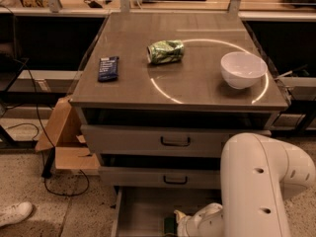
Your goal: Pick sponge from bottom drawer and place on counter
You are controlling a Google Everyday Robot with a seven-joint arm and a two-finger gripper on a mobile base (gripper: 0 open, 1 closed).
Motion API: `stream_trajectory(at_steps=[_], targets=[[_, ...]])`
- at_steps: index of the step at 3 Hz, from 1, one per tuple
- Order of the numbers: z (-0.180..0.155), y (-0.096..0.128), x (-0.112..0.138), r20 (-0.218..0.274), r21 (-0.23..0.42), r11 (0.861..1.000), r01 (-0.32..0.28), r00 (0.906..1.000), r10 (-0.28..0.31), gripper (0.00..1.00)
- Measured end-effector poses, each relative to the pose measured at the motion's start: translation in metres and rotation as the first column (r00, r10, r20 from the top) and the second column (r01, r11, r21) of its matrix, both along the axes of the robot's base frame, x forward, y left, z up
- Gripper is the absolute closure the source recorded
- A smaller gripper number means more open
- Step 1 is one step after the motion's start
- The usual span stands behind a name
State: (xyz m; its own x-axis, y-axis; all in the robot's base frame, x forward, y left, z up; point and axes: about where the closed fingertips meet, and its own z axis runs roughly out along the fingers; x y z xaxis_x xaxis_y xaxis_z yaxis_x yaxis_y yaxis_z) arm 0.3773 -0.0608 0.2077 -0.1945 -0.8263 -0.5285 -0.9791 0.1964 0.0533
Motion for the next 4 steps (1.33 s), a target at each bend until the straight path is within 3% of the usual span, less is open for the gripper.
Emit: stream_trajectory(at_steps=[1,4], targets=[[0.003,0.004,0.030,0.031,-0.014,1.000,-0.010,0.9995,0.010,0.00],[-0.023,-0.004,0.054,0.023,-0.053,0.998,0.023,0.9995,-0.022,0.00]])
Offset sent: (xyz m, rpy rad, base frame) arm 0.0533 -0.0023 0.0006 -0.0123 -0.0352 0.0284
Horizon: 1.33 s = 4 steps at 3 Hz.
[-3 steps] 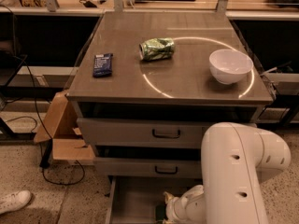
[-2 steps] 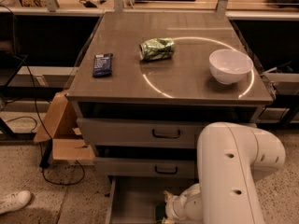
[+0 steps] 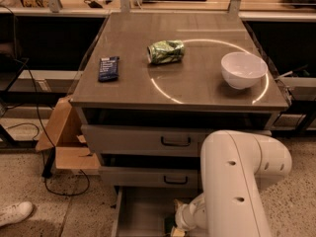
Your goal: Pick sponge from bottom drawer and place on counter
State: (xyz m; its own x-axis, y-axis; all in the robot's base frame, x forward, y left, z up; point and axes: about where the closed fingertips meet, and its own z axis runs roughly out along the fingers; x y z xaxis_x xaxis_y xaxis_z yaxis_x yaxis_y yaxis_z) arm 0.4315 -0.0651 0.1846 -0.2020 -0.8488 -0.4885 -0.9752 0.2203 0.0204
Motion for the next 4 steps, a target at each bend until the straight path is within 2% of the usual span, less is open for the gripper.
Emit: stream_trajectory(at_steps=[2,4], targets=[[-0.027,-0.017,0.006,-0.017,-0.018,1.000,0.024,0.9996,-0.024,0.00],[-0.057,-0.027,0.006,-0.047,-0.006,0.999,0.040,0.9981,-0.040,0.00]])
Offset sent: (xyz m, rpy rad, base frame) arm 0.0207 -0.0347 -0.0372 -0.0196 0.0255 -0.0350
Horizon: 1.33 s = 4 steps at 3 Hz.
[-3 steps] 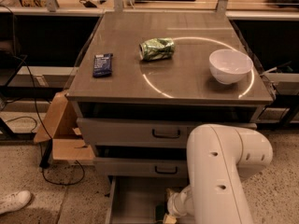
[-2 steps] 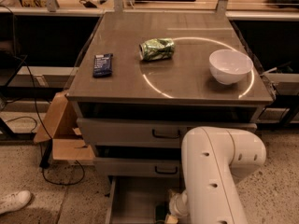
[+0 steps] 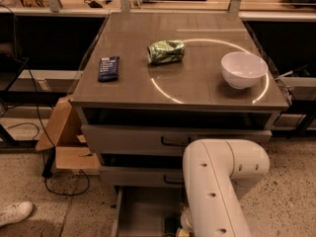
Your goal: Pick sponge from bottom drawer and place on counter
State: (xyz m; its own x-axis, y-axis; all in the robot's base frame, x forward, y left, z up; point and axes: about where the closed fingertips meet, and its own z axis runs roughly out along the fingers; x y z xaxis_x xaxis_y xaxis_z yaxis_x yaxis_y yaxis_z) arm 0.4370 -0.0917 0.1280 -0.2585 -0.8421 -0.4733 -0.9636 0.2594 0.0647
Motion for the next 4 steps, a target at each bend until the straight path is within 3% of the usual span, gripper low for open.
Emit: stream_trajectory(at_steps=[2,3,4], targets=[[-0.025,0.007,-0.004,-0.034,0.028,1.000,-0.004,0.9994,0.005,0.02],[-0.025,0.007,-0.004,-0.034,0.028,1.000,-0.004,0.9994,0.005,0.24],[-0.025,0.007,-0.004,-0.034,0.028,1.000,-0.004,0.9994,0.005,0.55]])
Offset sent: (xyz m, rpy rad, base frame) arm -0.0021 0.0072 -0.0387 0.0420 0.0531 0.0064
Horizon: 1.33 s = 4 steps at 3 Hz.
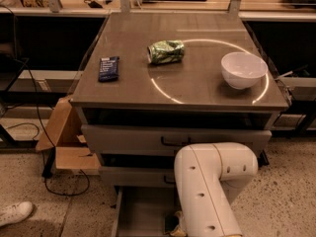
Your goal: Pick sponge from bottom drawer and place on counter
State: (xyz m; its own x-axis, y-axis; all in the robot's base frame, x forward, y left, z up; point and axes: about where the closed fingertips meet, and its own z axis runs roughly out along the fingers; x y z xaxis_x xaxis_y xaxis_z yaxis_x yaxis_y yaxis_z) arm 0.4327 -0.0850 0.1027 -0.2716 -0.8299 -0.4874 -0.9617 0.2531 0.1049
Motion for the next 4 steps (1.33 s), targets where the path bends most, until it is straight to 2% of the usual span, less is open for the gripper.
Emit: stream_trajectory(at_steps=[2,3,4], targets=[[0.000,0.000,0.000,0.000,0.000,1.000,0.000,1.0000,0.000,1.00],[0.003,0.003,0.000,0.003,0.005,1.000,-0.001,1.0000,0.001,1.00],[0.022,0.001,0.003,0.025,-0.005,1.000,-0.011,0.9996,0.011,1.00]])
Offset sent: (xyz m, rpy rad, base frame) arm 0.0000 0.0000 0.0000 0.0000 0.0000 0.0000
